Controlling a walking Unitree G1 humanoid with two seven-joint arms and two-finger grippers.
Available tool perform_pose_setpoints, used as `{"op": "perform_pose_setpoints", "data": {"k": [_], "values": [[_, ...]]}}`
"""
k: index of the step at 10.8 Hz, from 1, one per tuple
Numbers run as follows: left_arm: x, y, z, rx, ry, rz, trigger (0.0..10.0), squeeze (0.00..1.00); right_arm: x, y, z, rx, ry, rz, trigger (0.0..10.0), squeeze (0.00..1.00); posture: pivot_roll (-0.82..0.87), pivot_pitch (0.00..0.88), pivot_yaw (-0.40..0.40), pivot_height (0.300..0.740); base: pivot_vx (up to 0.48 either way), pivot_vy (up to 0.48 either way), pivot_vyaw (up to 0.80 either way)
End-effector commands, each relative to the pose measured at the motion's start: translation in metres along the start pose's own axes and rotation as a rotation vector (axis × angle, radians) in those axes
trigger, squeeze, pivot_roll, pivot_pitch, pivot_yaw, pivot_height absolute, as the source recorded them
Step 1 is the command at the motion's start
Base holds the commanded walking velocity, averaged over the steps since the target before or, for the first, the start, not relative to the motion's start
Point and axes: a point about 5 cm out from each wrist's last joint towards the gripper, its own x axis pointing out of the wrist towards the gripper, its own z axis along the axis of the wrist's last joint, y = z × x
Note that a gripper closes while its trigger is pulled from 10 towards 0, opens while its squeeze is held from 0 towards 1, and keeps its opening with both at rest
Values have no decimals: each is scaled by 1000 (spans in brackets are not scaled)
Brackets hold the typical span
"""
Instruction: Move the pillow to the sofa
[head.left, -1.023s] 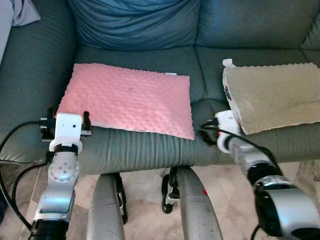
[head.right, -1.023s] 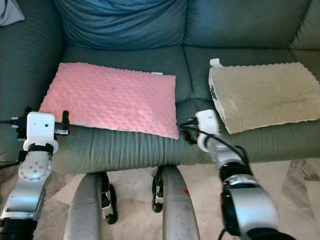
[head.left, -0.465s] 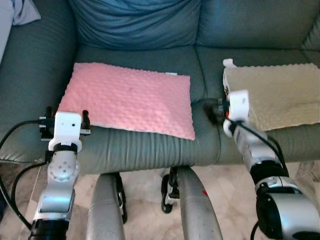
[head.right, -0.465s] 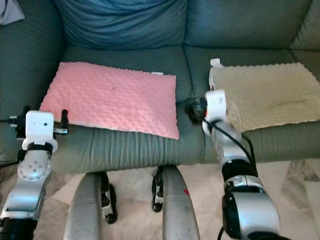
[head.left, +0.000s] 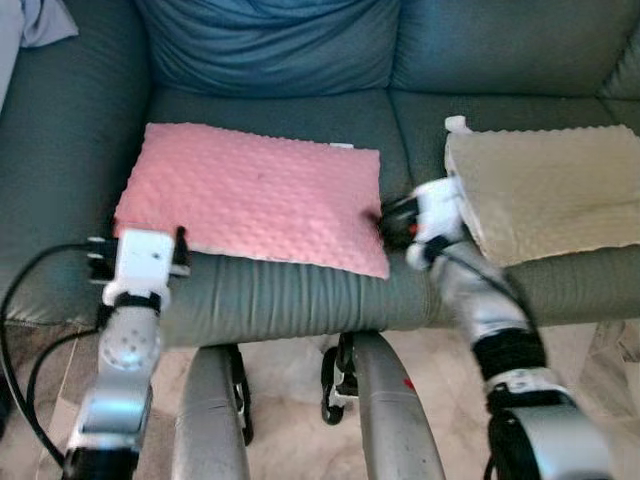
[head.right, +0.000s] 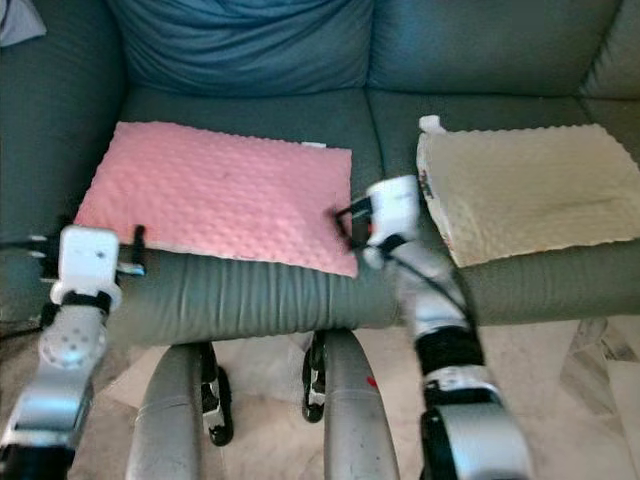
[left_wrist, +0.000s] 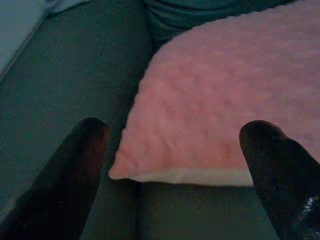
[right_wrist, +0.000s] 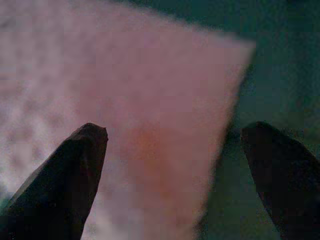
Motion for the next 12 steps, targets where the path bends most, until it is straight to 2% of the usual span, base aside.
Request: {"op": "perform_pose_setpoints", "data": {"k": [1,2,4,6,7,8,9,10,11,12], "values": [[-8,1,-1,20,10,-8,10000,0,-2,0,-20,63,81,42,10000,1000,42,421,-84,644,0,0,0],[-10,1,-1,24,15,-12,10000,0,0,2,-26,75,117,70,10000,1000,49,431,-83,644,0,0,0],[-12,2,0,29,18,-23,10000,0,-2,-8,-39,80,192,20,10000,1000,68,453,-78,644,0,0,0],[-13,1,1,31,26,-32,10000,0,-19,-34,-62,122,310,-131,10000,988,75,463,-75,644,0,0,0],[-13,1,2,29,27,-30,10000,0,-29,-48,-68,135,334,-219,10000,800,81,462,-76,644,0,0,0],[-12,2,1,28,32,-23,10000,0,-35,-57,-69,123,346,-276,10000,565,83,461,-76,644,0,0,0],[-12,4,1,26,38,-12,10000,0,-38,-67,-66,95,346,-327,10000,420,82,452,-80,644,0,0,0],[-10,4,0,28,40,-6,10000,0,-37,-69,-60,94,315,-335,10000,267,81,444,-81,644,0,0,0],[-8,4,2,29,35,1,10000,0,-26,-65,-42,74,190,-301,10000,0,76,436,-82,644,0,0,0],[-6,2,1,28,36,1,10000,0,-22,-62,-34,23,143,-280,10000,0,71,425,-83,644,0,0,0]]}}
